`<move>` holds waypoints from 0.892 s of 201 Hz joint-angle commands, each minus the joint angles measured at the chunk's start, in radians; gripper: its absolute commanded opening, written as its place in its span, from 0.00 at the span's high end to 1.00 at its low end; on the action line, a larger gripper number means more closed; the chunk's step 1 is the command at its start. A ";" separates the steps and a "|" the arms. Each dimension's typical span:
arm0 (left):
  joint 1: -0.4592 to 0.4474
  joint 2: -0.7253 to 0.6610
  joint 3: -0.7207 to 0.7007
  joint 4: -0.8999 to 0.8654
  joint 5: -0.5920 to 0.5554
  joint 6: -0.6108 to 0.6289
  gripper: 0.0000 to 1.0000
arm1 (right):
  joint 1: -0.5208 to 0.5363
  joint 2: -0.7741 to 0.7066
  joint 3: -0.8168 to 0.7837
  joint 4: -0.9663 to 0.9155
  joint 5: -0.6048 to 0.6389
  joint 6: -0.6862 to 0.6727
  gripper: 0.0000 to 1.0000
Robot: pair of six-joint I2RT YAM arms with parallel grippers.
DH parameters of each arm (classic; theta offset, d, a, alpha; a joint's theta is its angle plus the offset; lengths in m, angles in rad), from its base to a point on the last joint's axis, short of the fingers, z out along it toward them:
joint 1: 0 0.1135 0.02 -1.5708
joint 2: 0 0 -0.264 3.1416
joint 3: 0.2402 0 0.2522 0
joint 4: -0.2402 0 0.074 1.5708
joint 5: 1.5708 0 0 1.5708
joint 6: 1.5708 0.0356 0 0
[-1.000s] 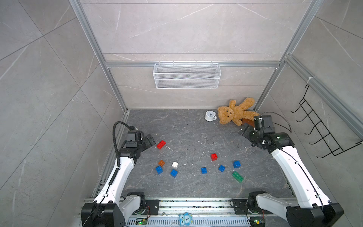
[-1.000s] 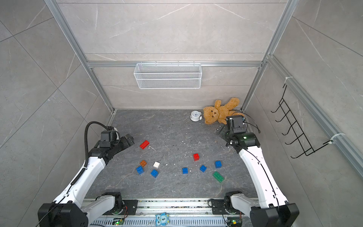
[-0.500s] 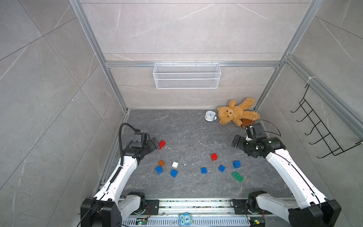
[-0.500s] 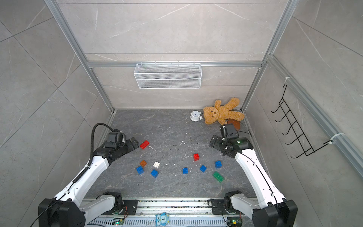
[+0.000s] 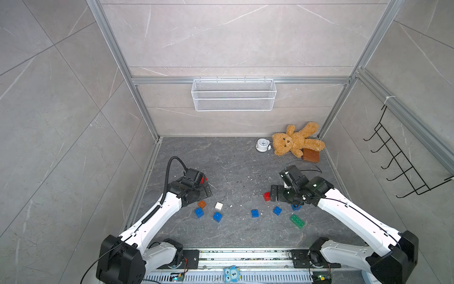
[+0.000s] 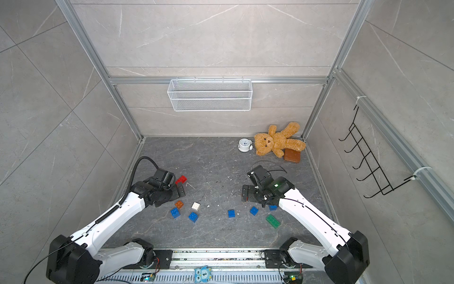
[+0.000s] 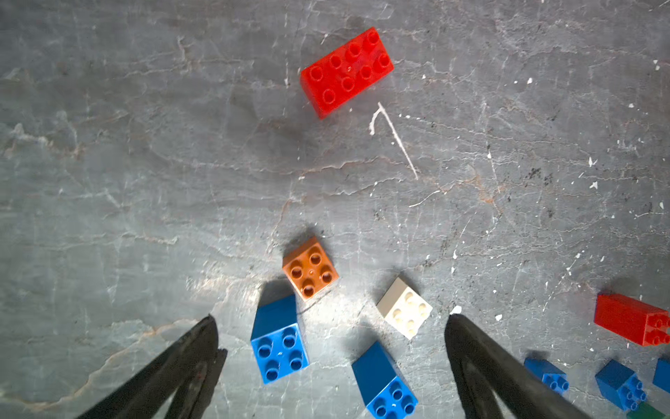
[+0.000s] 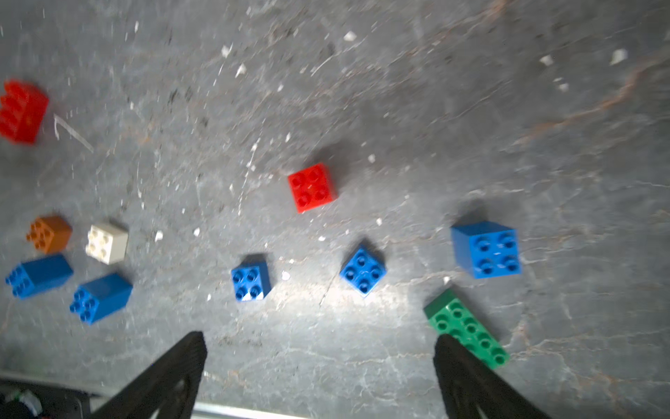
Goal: Assemble the letter h with lego
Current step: Pick up the lego brick from the center of the board.
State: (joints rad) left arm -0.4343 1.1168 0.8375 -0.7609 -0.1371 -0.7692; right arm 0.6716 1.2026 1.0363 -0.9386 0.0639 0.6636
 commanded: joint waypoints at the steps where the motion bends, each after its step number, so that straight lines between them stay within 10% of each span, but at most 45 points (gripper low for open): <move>1: -0.006 -0.084 0.000 -0.154 -0.020 -0.105 0.02 | 0.106 0.061 0.040 -0.021 0.030 0.029 0.00; 70: -0.067 -0.101 -0.091 -0.230 0.043 -0.293 0.13 | 0.244 0.211 0.103 0.036 0.018 0.028 0.00; 179: -0.072 0.038 -0.130 -0.063 0.019 -0.260 0.22 | 0.354 0.305 0.189 0.049 0.042 0.018 0.00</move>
State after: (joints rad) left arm -0.5014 1.1343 0.7078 -0.8616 -0.1032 -1.0458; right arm 1.0080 1.4960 1.1931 -0.8925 0.0826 0.6815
